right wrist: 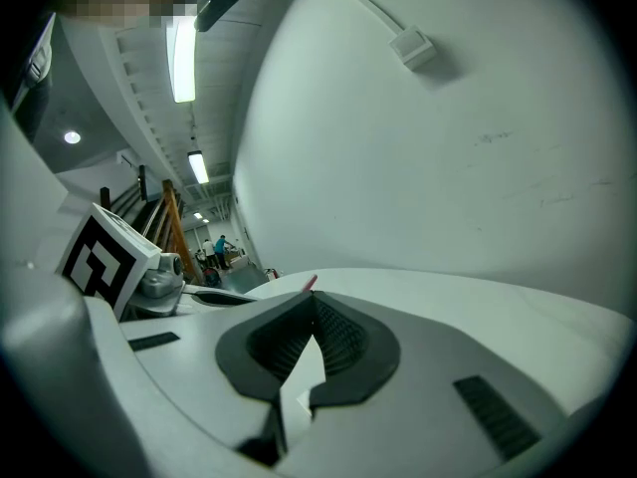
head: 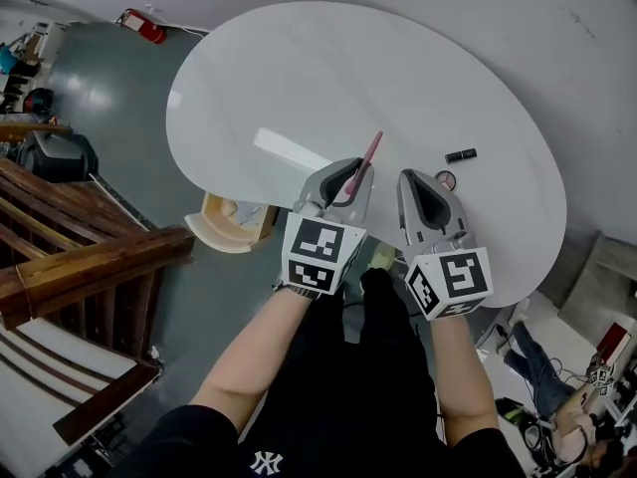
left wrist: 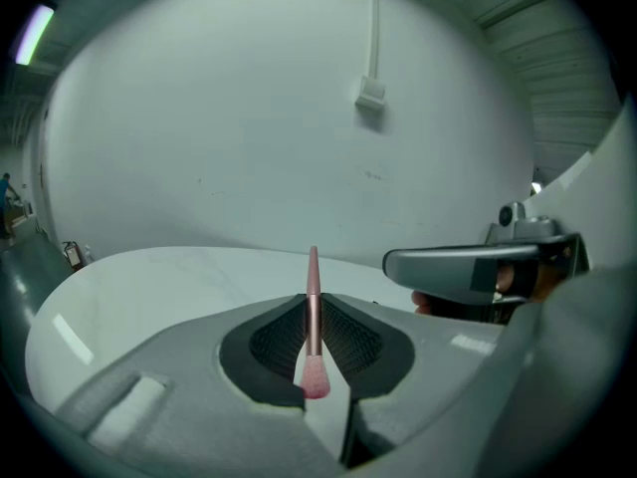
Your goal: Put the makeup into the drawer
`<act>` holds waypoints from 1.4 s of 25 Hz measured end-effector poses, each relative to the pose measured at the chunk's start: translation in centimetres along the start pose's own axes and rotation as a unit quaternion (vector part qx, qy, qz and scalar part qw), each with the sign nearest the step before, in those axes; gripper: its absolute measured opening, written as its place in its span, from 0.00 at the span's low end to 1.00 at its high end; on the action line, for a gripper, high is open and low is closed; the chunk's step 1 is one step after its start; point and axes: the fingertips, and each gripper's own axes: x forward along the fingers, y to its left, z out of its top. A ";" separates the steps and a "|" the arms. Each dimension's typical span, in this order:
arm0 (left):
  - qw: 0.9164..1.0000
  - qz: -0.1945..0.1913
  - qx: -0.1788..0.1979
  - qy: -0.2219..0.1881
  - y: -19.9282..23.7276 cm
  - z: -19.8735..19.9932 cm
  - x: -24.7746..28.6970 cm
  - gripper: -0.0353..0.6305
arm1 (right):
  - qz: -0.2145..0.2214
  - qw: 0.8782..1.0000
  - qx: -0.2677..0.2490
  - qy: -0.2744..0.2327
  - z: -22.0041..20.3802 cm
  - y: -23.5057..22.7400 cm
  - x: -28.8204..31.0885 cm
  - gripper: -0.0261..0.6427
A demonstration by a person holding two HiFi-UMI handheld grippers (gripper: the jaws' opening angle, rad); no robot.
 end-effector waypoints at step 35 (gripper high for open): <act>0.976 0.130 -0.072 -0.157 11.3 0.8 -22.7 0.13 | 0.157 0.983 -0.088 -0.023 1.6 24.7 3.4 0.06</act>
